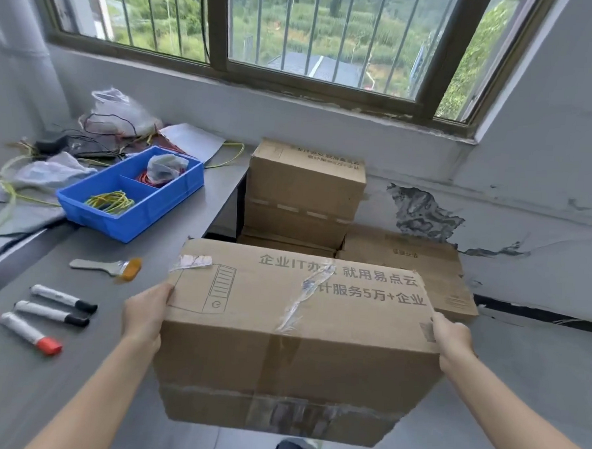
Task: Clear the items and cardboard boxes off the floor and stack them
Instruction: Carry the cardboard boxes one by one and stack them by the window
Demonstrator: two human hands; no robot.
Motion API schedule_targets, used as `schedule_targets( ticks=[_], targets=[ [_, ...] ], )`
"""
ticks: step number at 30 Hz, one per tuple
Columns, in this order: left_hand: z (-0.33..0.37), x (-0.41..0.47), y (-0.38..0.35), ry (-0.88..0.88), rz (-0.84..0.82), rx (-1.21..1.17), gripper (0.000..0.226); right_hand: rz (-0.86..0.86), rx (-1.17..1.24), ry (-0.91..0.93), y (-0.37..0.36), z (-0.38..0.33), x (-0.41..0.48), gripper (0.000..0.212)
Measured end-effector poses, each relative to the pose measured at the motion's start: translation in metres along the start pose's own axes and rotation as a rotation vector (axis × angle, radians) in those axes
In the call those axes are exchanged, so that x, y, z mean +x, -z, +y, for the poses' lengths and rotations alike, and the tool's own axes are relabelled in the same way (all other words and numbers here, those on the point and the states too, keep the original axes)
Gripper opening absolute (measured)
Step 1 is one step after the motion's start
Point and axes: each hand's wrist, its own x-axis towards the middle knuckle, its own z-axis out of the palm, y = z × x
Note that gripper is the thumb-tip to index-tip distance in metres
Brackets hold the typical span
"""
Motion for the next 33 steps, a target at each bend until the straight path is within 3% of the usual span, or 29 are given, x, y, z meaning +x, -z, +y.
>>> schedule_targets(
  ticks=[1,4,8,12,15,24,33],
  targets=[
    [0.003,0.004,-0.012,-0.033,-0.028,-0.004,0.011,0.002,0.035,-0.006,-0.007,-0.007,0.013,0.04],
    [0.013,0.026,-0.051,-0.072,-0.082,0.002,0.016,0.042,0.089,-0.015,-0.03,-0.038,0.049,0.044],
    [0.025,0.066,-0.111,-0.057,-0.046,0.029,0.014,0.049,0.059,0.046,-0.066,-0.089,0.103,0.044],
    [0.05,0.108,-0.164,-0.088,0.025,0.034,0.037,0.023,-0.007,0.079,-0.101,-0.141,0.152,0.037],
    [0.067,0.135,-0.194,-0.147,0.028,0.027,0.041,-0.033,0.061,0.083,-0.121,-0.173,0.182,0.034],
    [0.076,0.216,-0.267,-0.242,-0.027,0.108,0.051,-0.236,0.203,0.099,-0.17,-0.216,0.246,0.013],
    [0.095,0.305,-0.338,-0.25,-0.165,0.229,0.045,-0.232,0.196,0.034,-0.213,-0.25,0.292,0.007]
  ],
)
